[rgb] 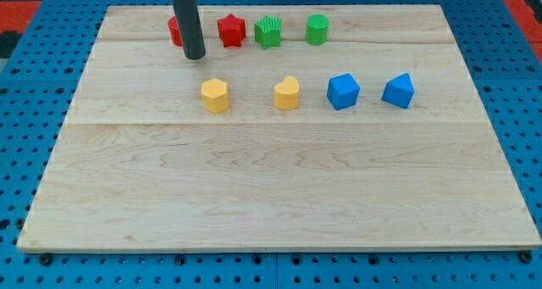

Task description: Push the yellow hexagon slightly to the right

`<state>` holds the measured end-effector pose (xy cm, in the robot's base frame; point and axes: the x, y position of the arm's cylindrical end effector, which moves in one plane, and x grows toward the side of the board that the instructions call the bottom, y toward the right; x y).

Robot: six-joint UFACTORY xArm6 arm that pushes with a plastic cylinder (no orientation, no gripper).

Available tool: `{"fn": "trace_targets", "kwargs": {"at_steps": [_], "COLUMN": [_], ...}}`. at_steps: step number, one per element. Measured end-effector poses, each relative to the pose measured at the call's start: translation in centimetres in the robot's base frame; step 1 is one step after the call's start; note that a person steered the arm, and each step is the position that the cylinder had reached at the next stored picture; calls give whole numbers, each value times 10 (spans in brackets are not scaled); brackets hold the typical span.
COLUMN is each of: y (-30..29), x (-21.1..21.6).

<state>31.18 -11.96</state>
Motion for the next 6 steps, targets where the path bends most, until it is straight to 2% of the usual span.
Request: {"fn": "trace_targets", "kwargs": {"at_steps": [3,6], "y": [7,68], "x": [44,58]}}
